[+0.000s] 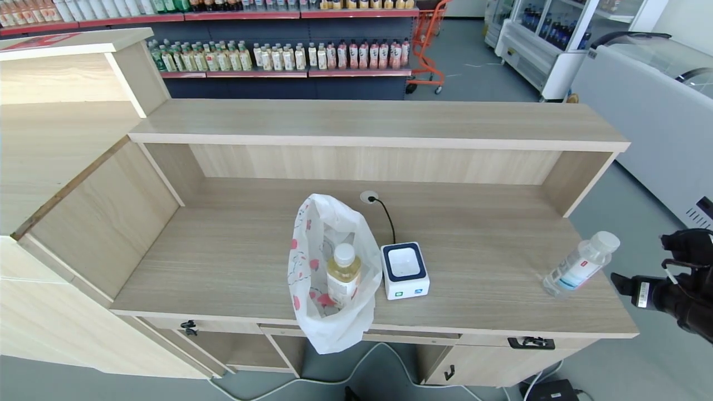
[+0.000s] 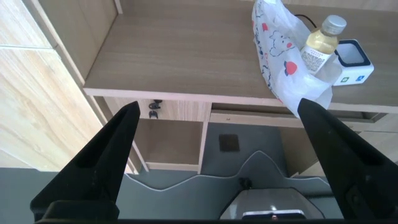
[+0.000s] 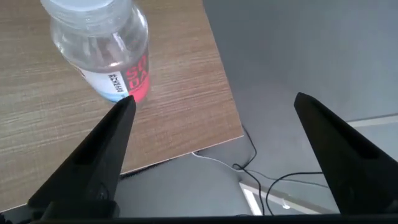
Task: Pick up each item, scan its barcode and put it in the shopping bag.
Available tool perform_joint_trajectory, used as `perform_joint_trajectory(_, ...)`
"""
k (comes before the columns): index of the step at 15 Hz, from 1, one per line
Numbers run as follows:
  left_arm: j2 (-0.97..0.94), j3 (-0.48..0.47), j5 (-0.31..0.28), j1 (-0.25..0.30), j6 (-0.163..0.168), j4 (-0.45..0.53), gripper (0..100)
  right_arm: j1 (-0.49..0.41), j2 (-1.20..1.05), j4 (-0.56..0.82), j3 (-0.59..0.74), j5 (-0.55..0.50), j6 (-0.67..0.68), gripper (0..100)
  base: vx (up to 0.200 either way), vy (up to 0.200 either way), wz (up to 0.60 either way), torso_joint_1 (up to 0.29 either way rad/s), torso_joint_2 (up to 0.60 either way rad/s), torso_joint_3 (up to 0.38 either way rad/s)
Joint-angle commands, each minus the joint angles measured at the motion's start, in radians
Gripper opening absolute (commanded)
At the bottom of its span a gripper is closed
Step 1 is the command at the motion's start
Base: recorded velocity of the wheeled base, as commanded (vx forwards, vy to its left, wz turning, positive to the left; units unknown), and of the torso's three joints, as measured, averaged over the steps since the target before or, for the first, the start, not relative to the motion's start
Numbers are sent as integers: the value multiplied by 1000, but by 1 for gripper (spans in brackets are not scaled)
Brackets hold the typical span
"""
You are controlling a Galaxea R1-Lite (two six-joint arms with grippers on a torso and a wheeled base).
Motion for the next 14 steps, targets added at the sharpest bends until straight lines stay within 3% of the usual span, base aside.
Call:
perform_joint_trajectory(1,0,0,0,0,0,0,100,21,106,-43,-1,0,4,100,0,0,0,0,0,0)
perform_joint_trajectory(14,0,0,0,0,0,0,100,124,281,-302,-37,0,40,100,0,0,0,0,0,0)
